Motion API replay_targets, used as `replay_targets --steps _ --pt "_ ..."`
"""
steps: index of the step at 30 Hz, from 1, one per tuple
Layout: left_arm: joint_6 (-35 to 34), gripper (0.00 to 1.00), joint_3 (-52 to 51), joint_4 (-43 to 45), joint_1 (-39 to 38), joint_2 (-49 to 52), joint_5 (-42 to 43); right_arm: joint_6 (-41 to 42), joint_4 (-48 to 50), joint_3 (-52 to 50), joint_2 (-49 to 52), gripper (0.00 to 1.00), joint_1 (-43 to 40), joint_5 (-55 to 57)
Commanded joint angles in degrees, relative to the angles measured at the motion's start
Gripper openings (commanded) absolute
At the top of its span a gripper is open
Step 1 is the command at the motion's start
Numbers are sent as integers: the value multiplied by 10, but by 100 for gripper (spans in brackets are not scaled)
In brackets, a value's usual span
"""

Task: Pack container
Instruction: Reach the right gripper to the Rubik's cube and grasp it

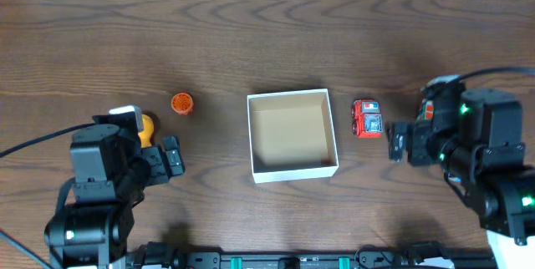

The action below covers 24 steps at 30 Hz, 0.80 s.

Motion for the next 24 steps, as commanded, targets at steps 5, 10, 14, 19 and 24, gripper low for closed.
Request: replay_targets --steps 5,10,14,19,24 --pt "-3 98 6 -12 3 8 8 71 24 61 92 99 -93 59" --pt "-3 98 6 -12 3 8 8 71 39 69 212 99 -173 55" --pt "-3 98 6 -12 3 8 8 70 61 69 294 99 -206 46" --pt "-3 98 6 -12 3 8 8 54 87 69 371 99 -224 46" --pt "-3 98 6 -12 3 8 8 54 109 69 435 99 -241 24"
